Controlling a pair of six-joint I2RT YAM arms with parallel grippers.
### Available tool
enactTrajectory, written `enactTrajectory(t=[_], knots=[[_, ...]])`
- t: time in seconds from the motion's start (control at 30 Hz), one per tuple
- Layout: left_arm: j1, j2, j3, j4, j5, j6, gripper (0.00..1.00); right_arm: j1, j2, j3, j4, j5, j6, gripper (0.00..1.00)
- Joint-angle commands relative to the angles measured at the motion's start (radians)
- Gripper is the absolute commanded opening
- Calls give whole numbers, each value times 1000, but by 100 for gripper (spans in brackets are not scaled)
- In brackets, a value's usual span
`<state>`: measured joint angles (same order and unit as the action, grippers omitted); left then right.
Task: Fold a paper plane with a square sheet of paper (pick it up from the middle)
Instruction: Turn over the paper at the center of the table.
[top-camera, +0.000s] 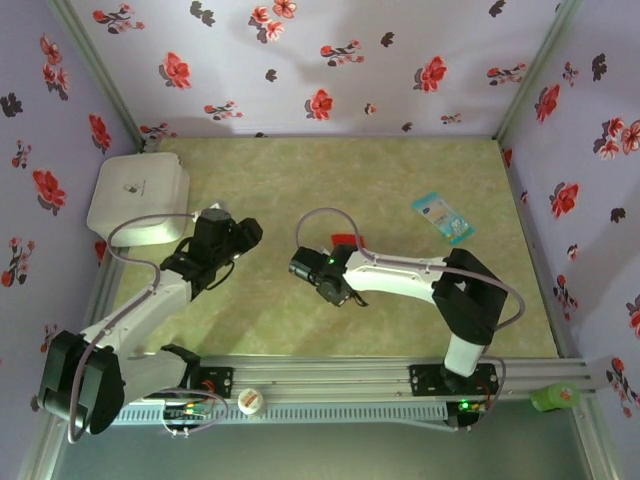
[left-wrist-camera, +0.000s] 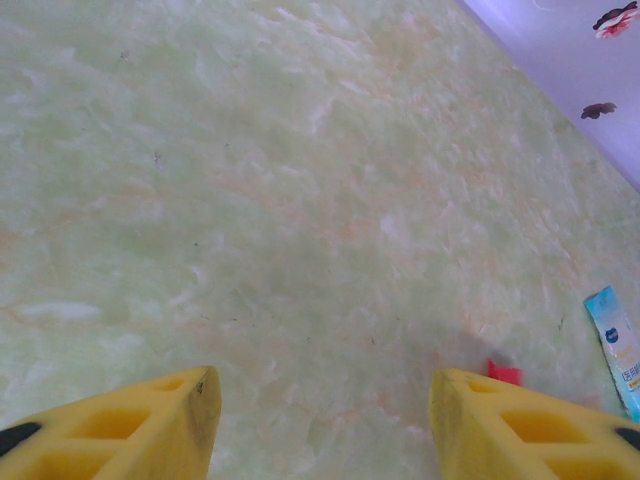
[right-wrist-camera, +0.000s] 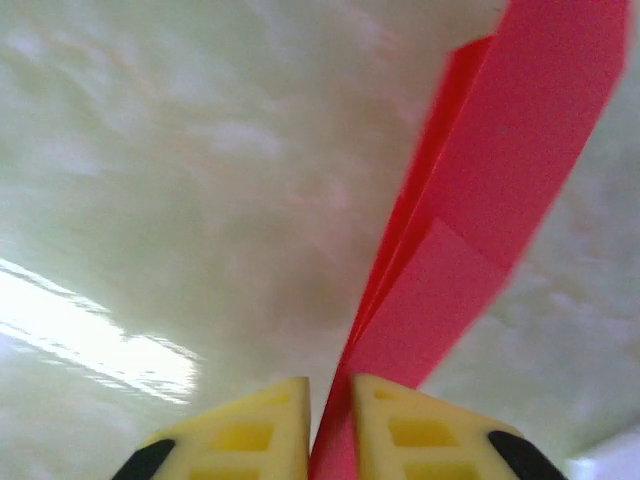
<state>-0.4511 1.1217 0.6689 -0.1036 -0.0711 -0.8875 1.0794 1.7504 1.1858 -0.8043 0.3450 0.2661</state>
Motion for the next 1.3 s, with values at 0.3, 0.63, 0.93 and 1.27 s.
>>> enactTrajectory(t=[0.3, 0.63, 0.93, 1.27], knots=[[7, 105, 3, 89, 200, 12, 51, -380, -294, -350, 544, -692, 280, 32], [-64, 327, 87, 198, 390, -8, 41, -498, -146, -446, 796, -914, 464, 8], [-116, 460, 166, 214, 481, -14, 31, -496, -48, -466, 798, -850, 528, 6], [-187, 667, 304, 248, 546, -60, 21, -469, -58, -524, 912, -788, 728, 4]])
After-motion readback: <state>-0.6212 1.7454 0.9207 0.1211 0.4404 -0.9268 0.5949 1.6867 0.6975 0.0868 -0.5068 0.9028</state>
